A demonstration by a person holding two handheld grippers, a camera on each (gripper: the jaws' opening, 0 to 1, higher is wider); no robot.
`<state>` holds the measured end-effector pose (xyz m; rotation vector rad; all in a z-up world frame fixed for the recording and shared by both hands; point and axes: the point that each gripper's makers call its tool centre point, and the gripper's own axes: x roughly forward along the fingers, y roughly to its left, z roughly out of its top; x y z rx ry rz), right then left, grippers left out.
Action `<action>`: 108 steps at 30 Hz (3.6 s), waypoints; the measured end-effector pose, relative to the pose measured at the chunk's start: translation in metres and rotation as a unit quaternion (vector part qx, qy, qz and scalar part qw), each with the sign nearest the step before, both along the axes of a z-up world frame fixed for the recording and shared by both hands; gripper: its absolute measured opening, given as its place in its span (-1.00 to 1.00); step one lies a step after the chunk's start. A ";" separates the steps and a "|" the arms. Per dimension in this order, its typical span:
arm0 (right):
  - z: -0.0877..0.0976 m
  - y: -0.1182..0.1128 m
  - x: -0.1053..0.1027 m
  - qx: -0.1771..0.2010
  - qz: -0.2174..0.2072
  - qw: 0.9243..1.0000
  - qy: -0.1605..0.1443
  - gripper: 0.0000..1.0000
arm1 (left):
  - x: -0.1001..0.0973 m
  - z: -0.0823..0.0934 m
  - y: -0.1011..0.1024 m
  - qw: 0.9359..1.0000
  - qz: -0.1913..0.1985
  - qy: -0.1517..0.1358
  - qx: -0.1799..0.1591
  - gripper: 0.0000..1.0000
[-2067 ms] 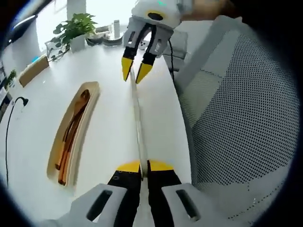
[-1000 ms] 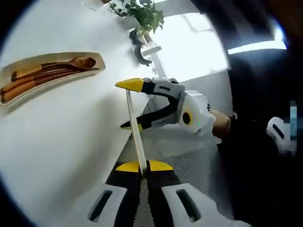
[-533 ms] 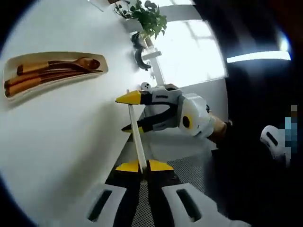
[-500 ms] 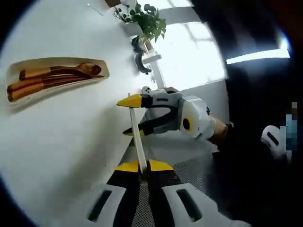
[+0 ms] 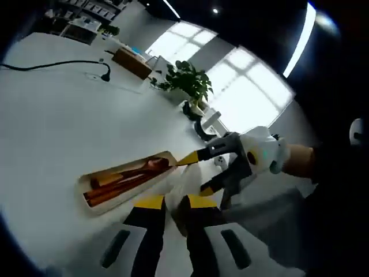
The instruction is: Arrange the utensils inside the cutlery case until each visible utensil rests in its matching compartment.
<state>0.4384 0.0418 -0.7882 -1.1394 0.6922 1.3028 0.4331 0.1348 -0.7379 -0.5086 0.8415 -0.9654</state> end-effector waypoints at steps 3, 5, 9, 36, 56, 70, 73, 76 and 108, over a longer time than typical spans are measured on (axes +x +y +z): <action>-0.002 0.006 0.006 0.007 -0.016 0.999 0.029 -0.23 | 0.016 -0.004 0.009 0.999 0.018 -0.013 0.028 -0.72; -0.005 0.010 0.016 0.007 -0.023 0.999 0.040 -0.23 | 0.025 -0.004 0.014 0.999 0.030 -0.016 0.041 -0.71; -0.012 0.020 0.036 -0.011 -0.022 0.998 0.049 -0.23 | 0.045 -0.012 0.027 0.995 0.046 -0.025 0.089 -0.69; -0.042 0.032 0.044 -0.092 -0.006 0.986 0.141 -0.23 | 0.059 -0.060 0.057 0.979 0.063 0.002 0.195 -0.63; -0.041 0.033 0.049 -0.103 -0.016 0.983 0.149 -0.23 | 0.066 -0.059 0.059 0.979 0.073 0.004 0.192 -0.64; -0.042 0.034 0.048 -0.107 -0.022 0.982 0.151 -0.22 | 0.066 -0.060 0.061 0.978 0.073 0.005 0.194 -0.63; -0.041 0.034 0.048 -0.103 -0.024 0.982 0.155 -0.23 | 0.067 -0.061 0.060 0.979 0.074 0.005 0.191 -0.63; -0.042 0.034 0.048 -0.106 -0.023 0.982 0.153 -0.23 | 0.067 -0.060 0.060 0.977 0.062 -0.007 0.205 -0.64; -0.040 0.029 0.051 -0.106 -0.044 0.979 0.166 -0.23 | 0.073 -0.062 0.059 0.972 0.067 -0.020 0.225 -0.68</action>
